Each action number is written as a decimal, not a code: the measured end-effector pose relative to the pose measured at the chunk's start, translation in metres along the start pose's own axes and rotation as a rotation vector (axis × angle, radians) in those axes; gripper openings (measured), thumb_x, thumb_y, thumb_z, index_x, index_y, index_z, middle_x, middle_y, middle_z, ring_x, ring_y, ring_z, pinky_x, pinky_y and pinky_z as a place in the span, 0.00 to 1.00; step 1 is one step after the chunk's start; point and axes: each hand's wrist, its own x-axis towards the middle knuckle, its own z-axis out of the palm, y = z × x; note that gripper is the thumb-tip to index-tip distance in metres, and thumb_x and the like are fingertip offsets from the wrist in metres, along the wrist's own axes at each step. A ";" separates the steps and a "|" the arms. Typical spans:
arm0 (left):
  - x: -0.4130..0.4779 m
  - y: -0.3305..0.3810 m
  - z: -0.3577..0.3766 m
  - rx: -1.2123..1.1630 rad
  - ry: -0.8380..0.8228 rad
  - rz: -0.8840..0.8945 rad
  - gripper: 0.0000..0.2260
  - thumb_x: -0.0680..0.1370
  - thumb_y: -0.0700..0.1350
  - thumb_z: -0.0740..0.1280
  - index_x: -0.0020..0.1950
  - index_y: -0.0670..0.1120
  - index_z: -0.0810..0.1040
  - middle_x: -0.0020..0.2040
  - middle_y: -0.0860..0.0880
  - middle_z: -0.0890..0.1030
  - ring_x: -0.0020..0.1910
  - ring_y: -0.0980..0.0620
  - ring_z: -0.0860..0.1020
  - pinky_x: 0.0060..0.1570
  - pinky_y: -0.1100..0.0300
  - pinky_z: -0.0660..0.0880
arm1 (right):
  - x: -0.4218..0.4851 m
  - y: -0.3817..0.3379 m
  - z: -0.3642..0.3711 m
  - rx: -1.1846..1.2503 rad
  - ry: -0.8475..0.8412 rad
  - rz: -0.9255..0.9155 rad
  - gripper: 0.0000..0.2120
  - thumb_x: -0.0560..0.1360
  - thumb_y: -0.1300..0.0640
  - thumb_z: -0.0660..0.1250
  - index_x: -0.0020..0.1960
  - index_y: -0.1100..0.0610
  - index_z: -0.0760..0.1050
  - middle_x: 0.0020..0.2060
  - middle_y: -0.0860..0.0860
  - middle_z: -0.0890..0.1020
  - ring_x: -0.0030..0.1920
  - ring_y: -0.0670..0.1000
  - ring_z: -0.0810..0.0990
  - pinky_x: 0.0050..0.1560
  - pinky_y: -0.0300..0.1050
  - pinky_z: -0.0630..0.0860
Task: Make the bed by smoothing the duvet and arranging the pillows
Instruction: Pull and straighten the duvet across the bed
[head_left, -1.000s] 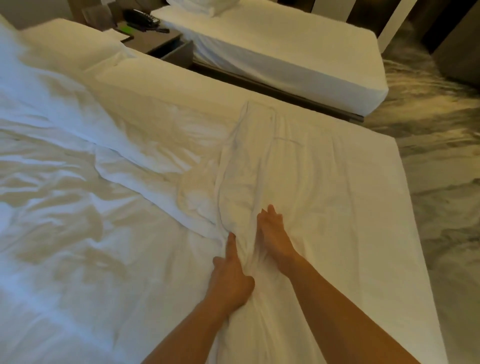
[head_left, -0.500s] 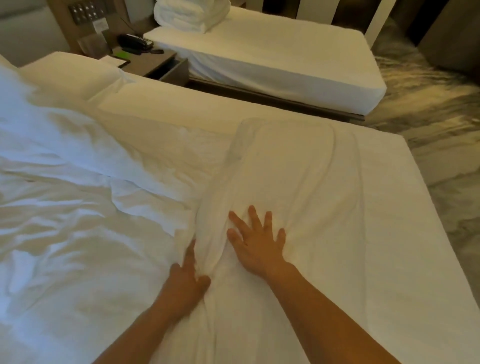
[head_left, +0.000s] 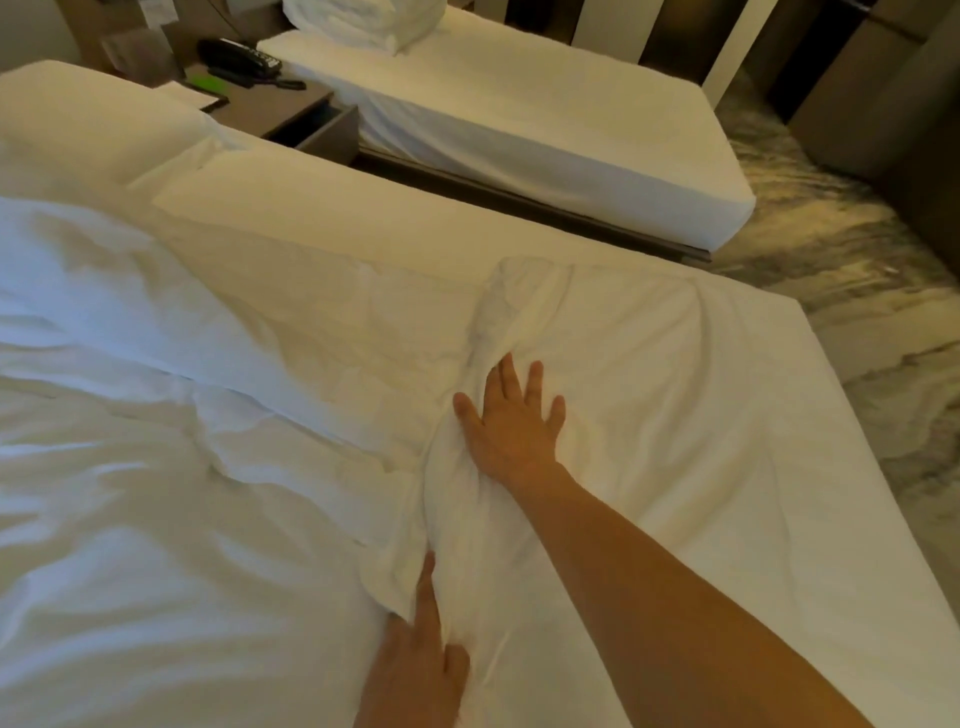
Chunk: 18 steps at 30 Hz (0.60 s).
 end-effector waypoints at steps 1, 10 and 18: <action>0.006 -0.002 0.003 -0.023 -0.009 0.007 0.44 0.75 0.56 0.55 0.70 0.65 0.18 0.82 0.41 0.47 0.40 0.55 0.74 0.45 0.64 0.73 | 0.011 -0.005 0.007 0.007 0.005 0.003 0.37 0.81 0.32 0.42 0.84 0.49 0.40 0.83 0.42 0.39 0.81 0.55 0.31 0.77 0.67 0.35; 0.017 -0.031 -0.018 -0.306 -0.201 0.195 0.42 0.73 0.63 0.61 0.69 0.77 0.27 0.80 0.58 0.39 0.82 0.51 0.43 0.74 0.67 0.44 | 0.031 0.009 0.055 -0.108 -0.117 0.015 0.42 0.78 0.27 0.37 0.84 0.50 0.38 0.82 0.42 0.38 0.81 0.55 0.31 0.76 0.68 0.34; 0.162 0.084 -0.195 -0.025 0.290 0.171 0.19 0.78 0.65 0.63 0.49 0.49 0.78 0.49 0.50 0.81 0.48 0.49 0.78 0.50 0.54 0.74 | 0.022 0.027 0.078 -0.122 0.052 -0.042 0.41 0.78 0.28 0.38 0.84 0.49 0.40 0.82 0.42 0.37 0.80 0.54 0.29 0.76 0.67 0.32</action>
